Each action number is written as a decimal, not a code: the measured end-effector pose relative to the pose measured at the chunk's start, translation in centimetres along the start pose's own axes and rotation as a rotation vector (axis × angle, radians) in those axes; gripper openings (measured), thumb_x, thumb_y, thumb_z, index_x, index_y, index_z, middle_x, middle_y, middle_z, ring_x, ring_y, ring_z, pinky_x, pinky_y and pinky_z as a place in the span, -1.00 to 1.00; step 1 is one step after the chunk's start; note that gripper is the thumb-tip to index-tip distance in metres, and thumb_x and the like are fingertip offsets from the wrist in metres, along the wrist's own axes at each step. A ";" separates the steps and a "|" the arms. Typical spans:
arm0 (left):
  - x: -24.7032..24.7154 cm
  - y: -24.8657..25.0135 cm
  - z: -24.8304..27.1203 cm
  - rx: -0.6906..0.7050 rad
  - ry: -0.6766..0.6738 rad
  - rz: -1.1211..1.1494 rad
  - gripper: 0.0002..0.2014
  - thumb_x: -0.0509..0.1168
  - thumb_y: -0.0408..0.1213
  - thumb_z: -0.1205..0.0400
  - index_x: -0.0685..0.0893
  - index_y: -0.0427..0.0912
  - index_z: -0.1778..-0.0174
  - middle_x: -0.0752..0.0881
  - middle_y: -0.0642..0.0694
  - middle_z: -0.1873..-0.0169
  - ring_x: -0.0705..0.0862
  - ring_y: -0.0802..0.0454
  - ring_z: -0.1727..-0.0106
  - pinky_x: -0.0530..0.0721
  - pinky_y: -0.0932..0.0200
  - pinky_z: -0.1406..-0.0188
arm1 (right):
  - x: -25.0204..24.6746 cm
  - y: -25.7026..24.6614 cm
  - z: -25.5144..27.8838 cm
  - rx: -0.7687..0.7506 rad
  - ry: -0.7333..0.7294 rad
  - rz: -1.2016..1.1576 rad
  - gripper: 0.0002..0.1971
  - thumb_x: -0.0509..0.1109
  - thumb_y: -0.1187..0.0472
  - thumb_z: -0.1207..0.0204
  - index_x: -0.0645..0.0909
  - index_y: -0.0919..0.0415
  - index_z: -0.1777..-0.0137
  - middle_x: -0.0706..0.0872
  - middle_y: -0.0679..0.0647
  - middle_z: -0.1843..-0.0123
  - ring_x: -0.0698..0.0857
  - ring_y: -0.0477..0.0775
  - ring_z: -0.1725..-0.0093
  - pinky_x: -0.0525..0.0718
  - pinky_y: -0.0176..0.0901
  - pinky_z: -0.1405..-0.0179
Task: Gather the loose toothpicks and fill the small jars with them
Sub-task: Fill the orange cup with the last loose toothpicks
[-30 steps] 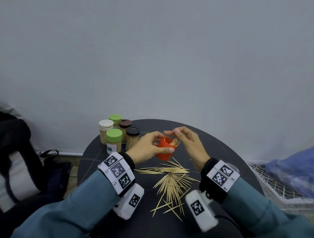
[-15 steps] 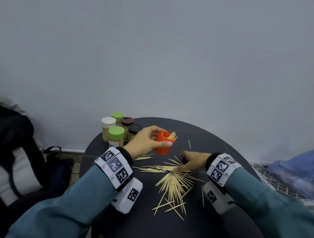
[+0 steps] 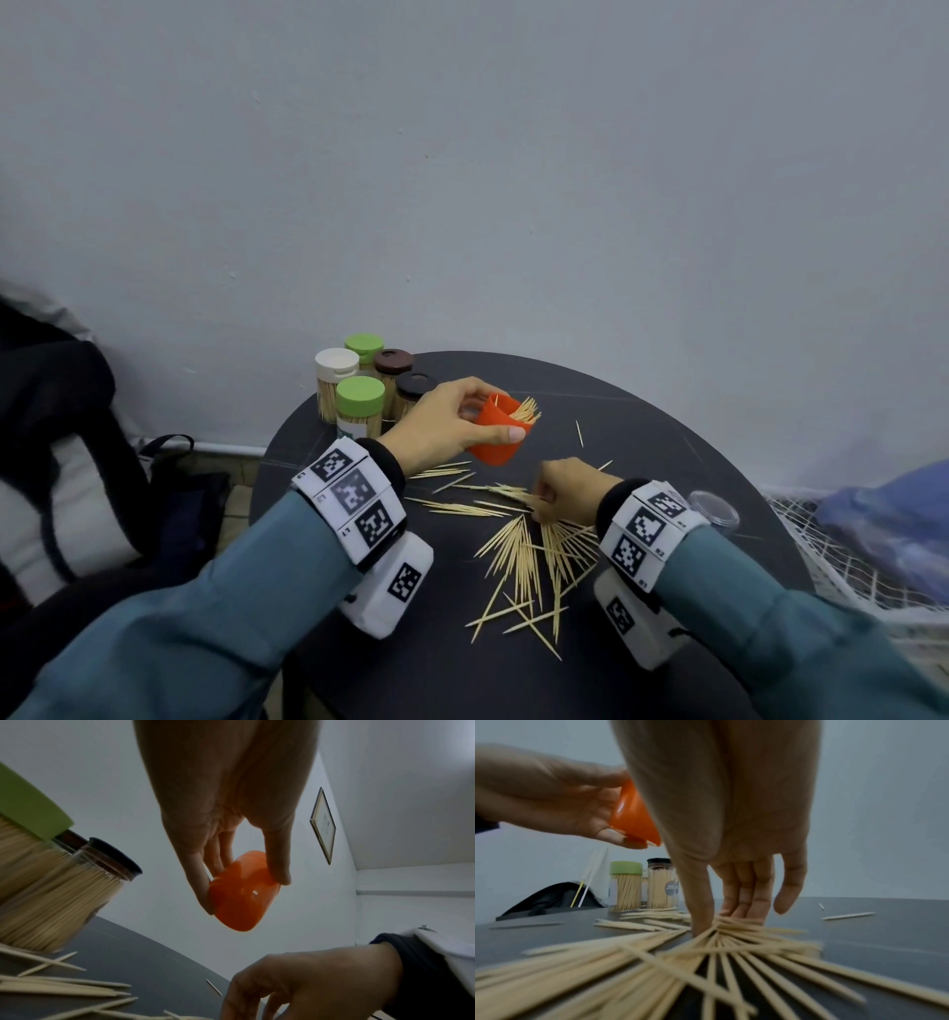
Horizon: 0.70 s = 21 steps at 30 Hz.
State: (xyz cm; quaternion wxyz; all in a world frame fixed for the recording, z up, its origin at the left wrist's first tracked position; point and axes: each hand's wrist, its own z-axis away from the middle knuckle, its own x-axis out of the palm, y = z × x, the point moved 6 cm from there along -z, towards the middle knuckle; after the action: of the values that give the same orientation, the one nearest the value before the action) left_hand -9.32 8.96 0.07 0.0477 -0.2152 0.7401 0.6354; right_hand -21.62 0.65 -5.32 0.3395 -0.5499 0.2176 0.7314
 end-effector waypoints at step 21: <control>0.5 -0.2 -0.2 -0.011 -0.029 -0.031 -0.49 0.48 -0.19 -0.47 0.53 -0.09 -0.34 0.59 0.02 -0.19 0.56 0.09 -0.23 0.60 0.37 0.09 | -1.1 -0.4 0.4 -0.066 0.068 0.028 -0.69 0.30 0.17 -0.61 0.62 0.36 -0.23 0.68 0.25 -0.19 0.66 0.19 -0.16 0.59 -0.11 -0.09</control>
State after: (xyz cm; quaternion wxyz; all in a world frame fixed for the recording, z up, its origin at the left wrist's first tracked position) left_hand -9.68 8.63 -0.31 0.0673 -0.2177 0.7323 0.6417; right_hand -21.41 0.96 -4.10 0.3033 -0.5825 0.2123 0.7236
